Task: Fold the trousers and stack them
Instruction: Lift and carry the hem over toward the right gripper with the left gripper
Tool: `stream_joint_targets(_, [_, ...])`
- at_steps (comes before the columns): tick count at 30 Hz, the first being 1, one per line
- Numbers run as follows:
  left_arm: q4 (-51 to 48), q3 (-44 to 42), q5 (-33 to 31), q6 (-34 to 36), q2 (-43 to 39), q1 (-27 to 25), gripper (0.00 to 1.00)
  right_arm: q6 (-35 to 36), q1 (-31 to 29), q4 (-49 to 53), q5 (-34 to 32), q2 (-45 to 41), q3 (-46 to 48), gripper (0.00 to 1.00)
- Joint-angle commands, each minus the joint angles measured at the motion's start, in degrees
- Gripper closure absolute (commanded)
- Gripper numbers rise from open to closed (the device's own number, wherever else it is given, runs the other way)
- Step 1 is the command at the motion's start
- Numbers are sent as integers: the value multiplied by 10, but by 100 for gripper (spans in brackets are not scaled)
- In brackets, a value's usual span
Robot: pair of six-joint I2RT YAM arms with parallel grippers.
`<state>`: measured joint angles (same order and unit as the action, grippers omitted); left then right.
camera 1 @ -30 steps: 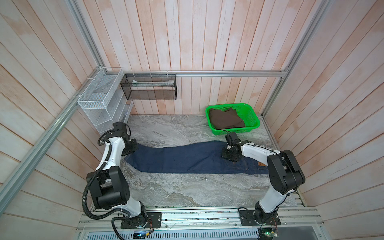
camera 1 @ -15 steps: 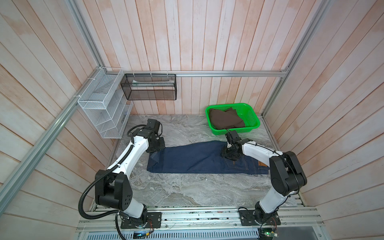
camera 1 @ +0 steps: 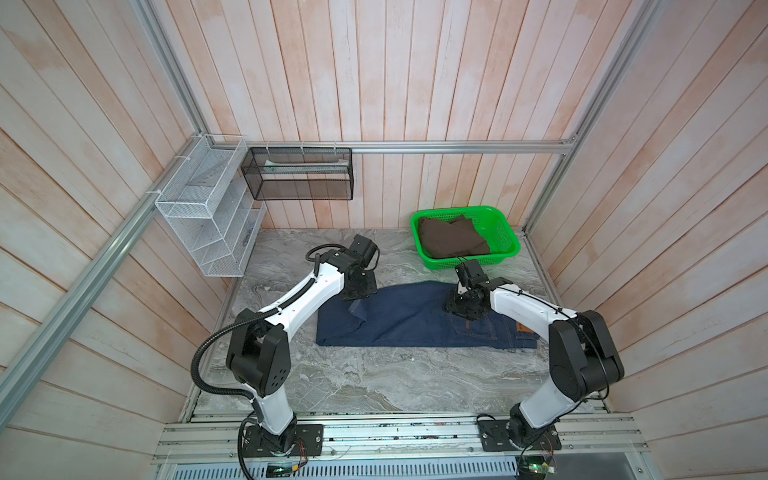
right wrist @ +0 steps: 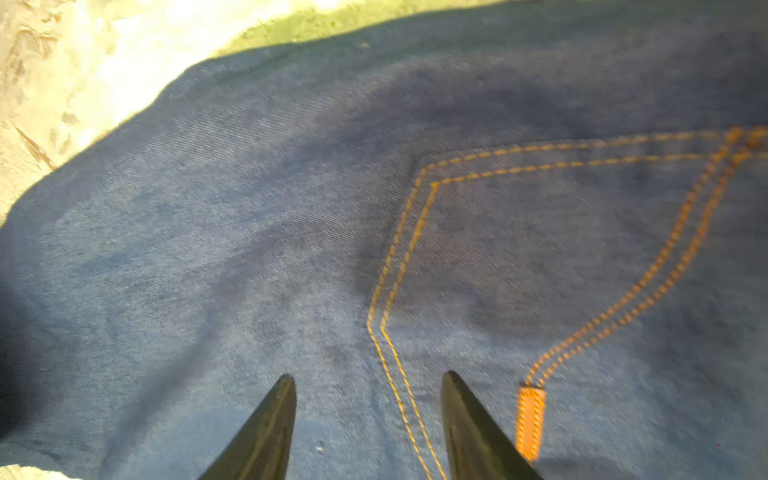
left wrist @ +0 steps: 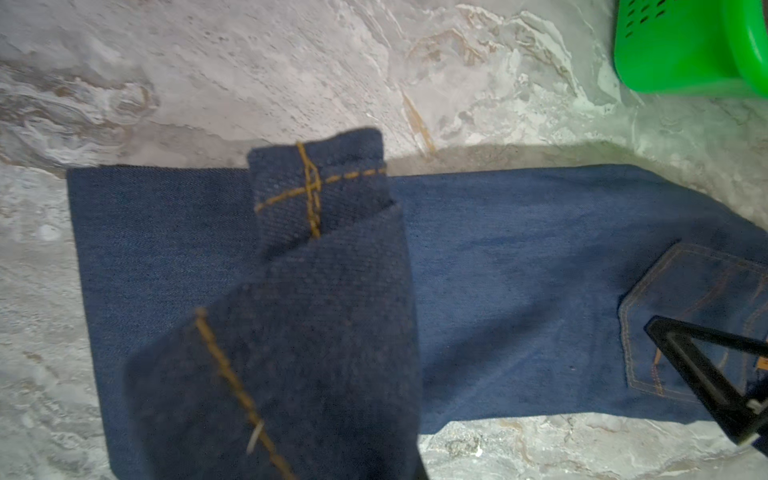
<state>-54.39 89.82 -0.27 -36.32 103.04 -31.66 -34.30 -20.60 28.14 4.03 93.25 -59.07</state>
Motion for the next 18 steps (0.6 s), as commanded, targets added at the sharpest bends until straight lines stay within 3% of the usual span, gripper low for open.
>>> stream_joint_targets(1, [15, 36, -1, -25, 23, -21, 100, 6, 9, 10, -1, -20, 12, 43])
stream_joint_targets(8, [14, 86, 5, -35, 77, -49, 100, 12, 33, 10, -3, -33, 24, 43])
stream_joint_targets(18, [45, 86, 33, -44, 132, -60, 100, 14, 39, 11, 0, -41, 29, 43])
